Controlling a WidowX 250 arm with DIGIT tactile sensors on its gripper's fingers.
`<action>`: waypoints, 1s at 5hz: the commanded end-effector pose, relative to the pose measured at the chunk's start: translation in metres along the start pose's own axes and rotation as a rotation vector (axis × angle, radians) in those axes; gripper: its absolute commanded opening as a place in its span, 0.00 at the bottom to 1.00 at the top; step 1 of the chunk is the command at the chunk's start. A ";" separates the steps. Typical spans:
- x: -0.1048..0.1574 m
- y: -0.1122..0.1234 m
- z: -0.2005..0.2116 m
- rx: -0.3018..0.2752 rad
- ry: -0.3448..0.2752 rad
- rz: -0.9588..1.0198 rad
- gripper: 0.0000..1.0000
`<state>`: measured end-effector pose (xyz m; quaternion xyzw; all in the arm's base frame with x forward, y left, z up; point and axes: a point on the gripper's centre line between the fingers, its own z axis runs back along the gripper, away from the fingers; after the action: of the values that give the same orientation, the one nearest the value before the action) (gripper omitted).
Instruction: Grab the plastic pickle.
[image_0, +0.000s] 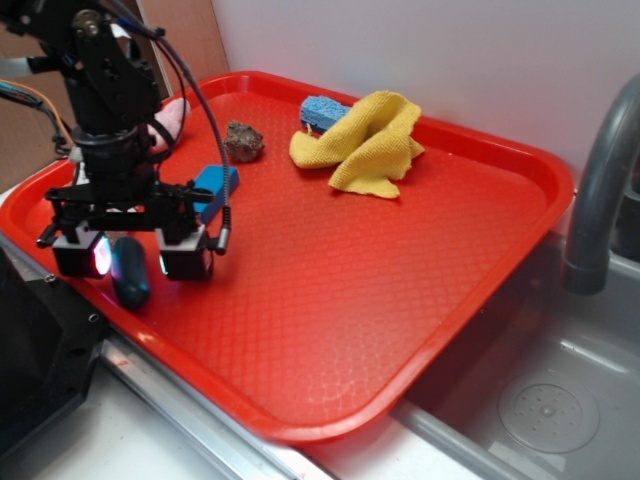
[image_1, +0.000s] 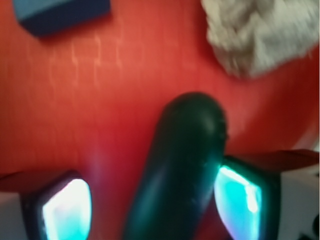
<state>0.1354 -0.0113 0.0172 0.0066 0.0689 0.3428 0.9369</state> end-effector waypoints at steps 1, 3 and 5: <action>0.027 -0.010 0.008 -0.032 -0.219 -0.359 1.00; 0.019 -0.017 0.022 -0.080 -0.275 -0.652 0.00; 0.020 -0.023 0.023 -0.054 -0.176 -0.639 0.15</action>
<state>0.1528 -0.0107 0.0322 -0.0096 -0.0100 0.0370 0.9992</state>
